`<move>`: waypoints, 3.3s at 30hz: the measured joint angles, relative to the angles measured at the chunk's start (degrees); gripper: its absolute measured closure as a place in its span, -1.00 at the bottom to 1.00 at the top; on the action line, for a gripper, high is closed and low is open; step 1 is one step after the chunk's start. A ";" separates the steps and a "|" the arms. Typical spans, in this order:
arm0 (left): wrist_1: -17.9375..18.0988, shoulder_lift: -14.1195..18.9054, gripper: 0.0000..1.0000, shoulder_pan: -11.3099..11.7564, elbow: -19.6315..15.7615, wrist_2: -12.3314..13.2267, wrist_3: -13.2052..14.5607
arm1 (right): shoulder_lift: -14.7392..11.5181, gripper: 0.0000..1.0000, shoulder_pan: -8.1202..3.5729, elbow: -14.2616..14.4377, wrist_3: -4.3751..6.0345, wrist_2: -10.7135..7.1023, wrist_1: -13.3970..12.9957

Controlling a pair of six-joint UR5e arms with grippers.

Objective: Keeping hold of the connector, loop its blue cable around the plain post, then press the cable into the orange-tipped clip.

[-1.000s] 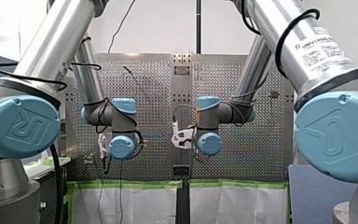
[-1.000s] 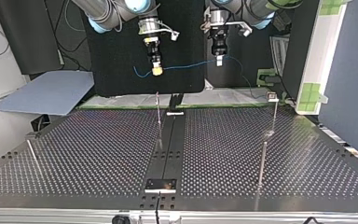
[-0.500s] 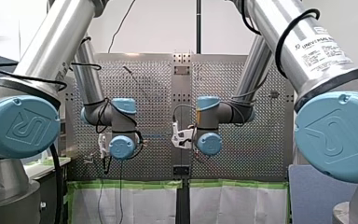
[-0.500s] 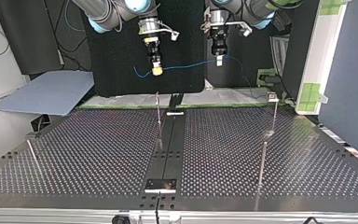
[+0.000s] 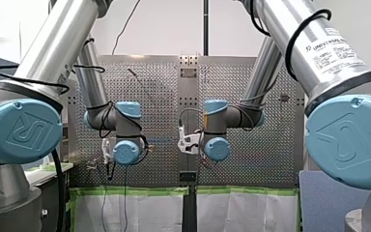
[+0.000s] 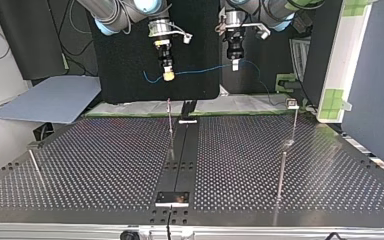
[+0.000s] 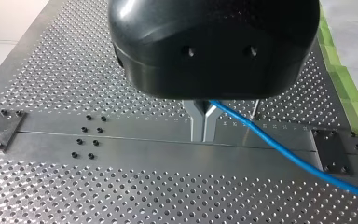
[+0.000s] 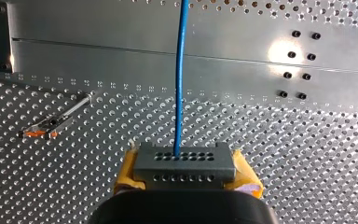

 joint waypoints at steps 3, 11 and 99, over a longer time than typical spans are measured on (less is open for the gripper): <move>0.00 0.00 0.95 0.00 0.00 0.00 0.00 | 0.00 1.00 0.00 0.00 0.00 0.00 0.00; 0.00 0.00 0.89 0.00 0.00 0.00 0.00 | 0.00 1.00 0.00 0.01 0.00 0.00 0.00; -9.00 13.38 0.89 3.13 -3.61 2.28 -0.94 | 0.12 1.00 3.44 -2.85 3.84 -3.16 12.68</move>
